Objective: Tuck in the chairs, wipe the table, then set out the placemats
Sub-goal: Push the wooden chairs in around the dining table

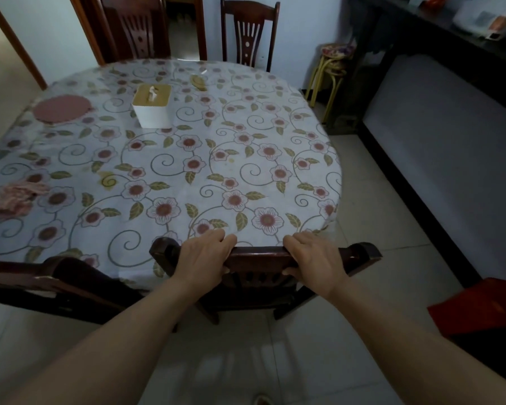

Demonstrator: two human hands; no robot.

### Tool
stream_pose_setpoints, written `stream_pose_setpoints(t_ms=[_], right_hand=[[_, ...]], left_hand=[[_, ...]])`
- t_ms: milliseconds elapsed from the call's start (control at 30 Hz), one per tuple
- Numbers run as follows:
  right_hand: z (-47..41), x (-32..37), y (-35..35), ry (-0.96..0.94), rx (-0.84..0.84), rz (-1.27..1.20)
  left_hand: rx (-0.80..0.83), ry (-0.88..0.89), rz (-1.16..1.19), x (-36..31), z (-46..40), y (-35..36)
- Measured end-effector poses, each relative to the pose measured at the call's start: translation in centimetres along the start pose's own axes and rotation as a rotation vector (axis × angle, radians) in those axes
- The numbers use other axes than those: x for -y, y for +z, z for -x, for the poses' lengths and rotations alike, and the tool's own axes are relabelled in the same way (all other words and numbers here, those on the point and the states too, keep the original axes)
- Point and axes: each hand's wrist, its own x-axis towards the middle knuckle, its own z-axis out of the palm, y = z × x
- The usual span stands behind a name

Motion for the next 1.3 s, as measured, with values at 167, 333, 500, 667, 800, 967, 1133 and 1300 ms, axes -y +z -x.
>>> stream_pose_setpoints(t_ms=[167,333,500,667,800,967,1133,1300], right_hand=[[-1.0,-0.5,1.2,-0.051,0.001,-0.021],[-1.3,-0.7,1.3,-0.066,-0.019,-0.011],[-1.4,0.0,1.2,-0.049,-0.006,0.006],[-1.5,0.1,0.7,0.025,0.117,0.008],[-0.7,0.6,0.5,0.007,0.1,-0.028],[-1.8,1.2,0.7,-0.004,0.089,-0.039],[-1.6,-0.2,0.8,0.021,0.106,-0.056],[-1.5,-0.1,0.7,0.027,0.148,-0.032]], left_hand=[[0.03,-0.016,-0.037,0.2,0.0,1.0],[0.018,0.005,-0.065,0.3,-0.3,1.0],[0.087,-0.035,-0.052,0.3,-0.1,0.6],[0.23,-0.126,-0.016,-0.6,-0.5,-0.9],[0.272,-0.113,-0.041,-1.0,0.2,-1.2],[0.282,-0.13,-0.064,0.1,-0.2,-1.6],[0.261,-0.126,-0.042,-0.7,-0.9,-1.1],[0.234,-0.142,-0.042,-1.0,-0.6,-0.8]])
